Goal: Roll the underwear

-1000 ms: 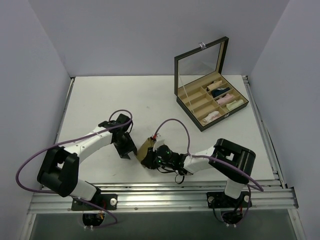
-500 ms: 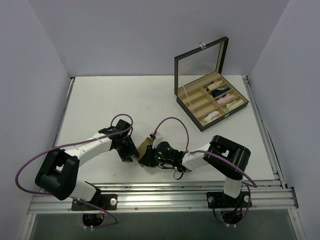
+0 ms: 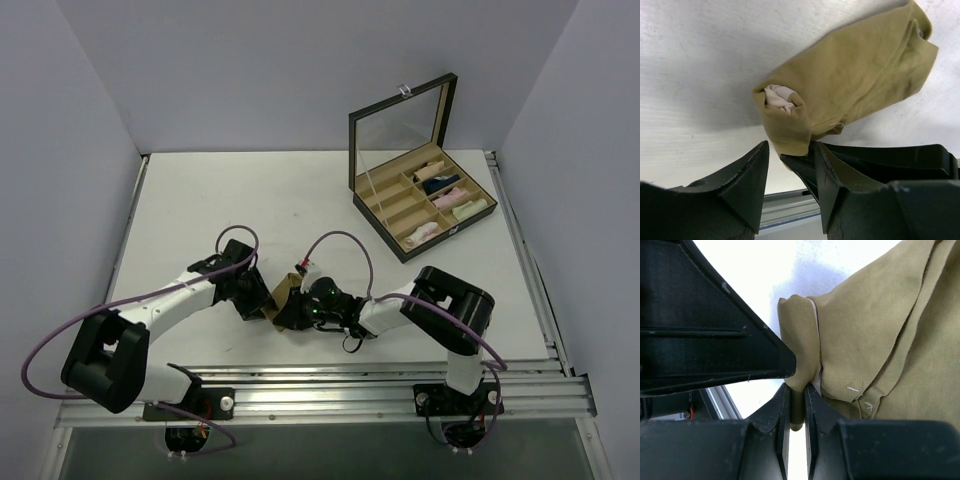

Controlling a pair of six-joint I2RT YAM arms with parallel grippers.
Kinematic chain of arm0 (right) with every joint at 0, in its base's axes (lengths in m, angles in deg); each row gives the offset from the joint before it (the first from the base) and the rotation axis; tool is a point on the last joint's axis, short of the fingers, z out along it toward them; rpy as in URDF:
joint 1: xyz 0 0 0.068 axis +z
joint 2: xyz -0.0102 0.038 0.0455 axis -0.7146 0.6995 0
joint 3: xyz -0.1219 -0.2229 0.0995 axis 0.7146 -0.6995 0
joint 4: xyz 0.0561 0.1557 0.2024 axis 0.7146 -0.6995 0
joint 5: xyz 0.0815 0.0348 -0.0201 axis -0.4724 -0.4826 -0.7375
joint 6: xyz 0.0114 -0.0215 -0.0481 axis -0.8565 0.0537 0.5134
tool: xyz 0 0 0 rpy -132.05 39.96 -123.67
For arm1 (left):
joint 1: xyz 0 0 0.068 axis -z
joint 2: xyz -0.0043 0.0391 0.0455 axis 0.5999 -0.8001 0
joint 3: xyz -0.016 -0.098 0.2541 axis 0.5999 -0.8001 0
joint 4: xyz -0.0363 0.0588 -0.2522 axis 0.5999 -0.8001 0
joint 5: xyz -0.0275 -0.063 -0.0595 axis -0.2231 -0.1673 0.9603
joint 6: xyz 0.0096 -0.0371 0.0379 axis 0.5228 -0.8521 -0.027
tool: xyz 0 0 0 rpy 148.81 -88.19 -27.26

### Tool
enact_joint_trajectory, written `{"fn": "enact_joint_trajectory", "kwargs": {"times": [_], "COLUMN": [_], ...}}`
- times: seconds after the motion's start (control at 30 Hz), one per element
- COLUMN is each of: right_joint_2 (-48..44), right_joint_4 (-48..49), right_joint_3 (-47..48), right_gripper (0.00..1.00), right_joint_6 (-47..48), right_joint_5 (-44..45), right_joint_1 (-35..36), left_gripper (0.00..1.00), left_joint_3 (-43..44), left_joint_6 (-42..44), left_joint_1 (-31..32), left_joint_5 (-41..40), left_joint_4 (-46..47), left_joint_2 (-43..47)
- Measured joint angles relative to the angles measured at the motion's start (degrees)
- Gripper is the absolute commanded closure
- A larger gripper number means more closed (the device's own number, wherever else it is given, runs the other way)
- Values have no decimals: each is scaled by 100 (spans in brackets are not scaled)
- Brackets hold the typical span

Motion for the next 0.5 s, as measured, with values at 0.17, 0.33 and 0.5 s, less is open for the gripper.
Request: {"fn": "enact_joint_trajectory", "kwargs": {"times": [0.17, 0.33, 0.5], "right_joint_2": [17, 20, 20], "right_joint_4": [-92, -302, -664], "right_joint_3": [61, 173, 358], "right_gripper": [100, 100, 96], "right_joint_6": [-24, -24, -7], "right_joint_5": [-109, -243, -409], "right_joint_1": [-44, -125, -201], "left_gripper": [50, 53, 61], "left_joint_3": [-55, -57, 164], "left_joint_6": [7, 9, 57], "left_joint_1": [-181, -271, -308], "left_joint_5": [-17, -35, 236], "left_joint_4": [11, 70, 212], "left_joint_2": [-162, -442, -914]}}
